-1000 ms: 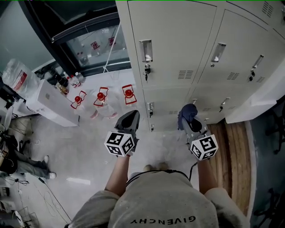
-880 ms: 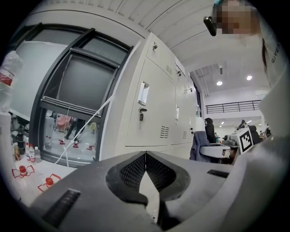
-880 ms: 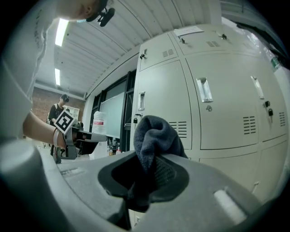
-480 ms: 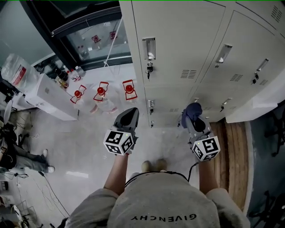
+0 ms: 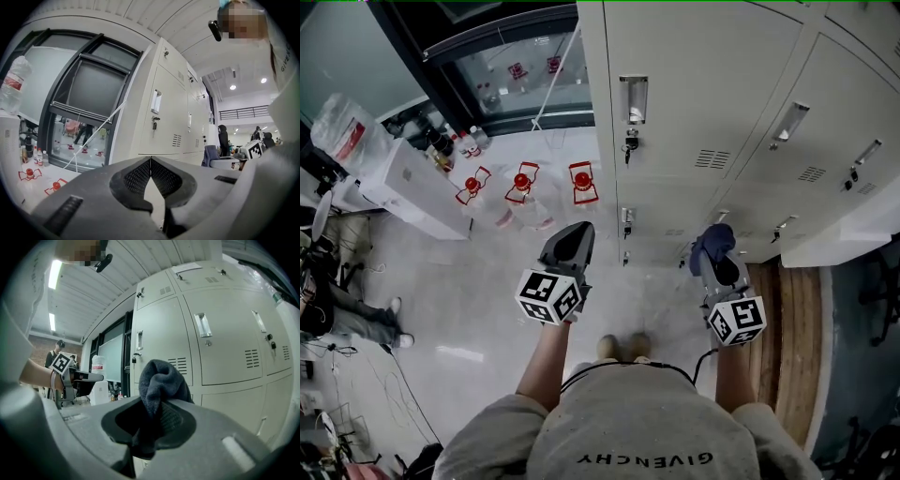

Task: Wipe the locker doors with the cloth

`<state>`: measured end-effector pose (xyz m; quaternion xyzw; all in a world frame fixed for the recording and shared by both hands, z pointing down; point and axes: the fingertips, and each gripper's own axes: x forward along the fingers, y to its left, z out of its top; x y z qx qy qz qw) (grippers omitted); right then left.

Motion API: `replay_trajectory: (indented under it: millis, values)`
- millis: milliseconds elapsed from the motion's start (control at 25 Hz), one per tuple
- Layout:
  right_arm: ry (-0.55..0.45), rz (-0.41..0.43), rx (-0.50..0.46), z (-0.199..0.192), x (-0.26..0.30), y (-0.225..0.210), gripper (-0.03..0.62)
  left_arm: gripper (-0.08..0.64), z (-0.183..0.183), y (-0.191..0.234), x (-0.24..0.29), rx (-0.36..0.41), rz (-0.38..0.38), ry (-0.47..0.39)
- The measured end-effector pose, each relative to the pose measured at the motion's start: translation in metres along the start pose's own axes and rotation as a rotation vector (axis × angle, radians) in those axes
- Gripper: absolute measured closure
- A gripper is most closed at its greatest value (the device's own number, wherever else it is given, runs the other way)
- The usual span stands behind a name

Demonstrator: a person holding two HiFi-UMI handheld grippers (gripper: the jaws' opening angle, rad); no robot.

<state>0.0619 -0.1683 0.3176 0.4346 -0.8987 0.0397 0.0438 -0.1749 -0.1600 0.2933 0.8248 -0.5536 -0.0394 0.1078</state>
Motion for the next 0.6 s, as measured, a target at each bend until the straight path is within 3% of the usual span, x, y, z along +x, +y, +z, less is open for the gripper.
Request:
replay_trajectory:
  millis: [600]
  values:
    - [0.025,-0.063,0.033,-0.013,-0.012,-0.012,0.534,0.561,0.01,-0.007,-0.003,-0.01,-0.013,-0.018]
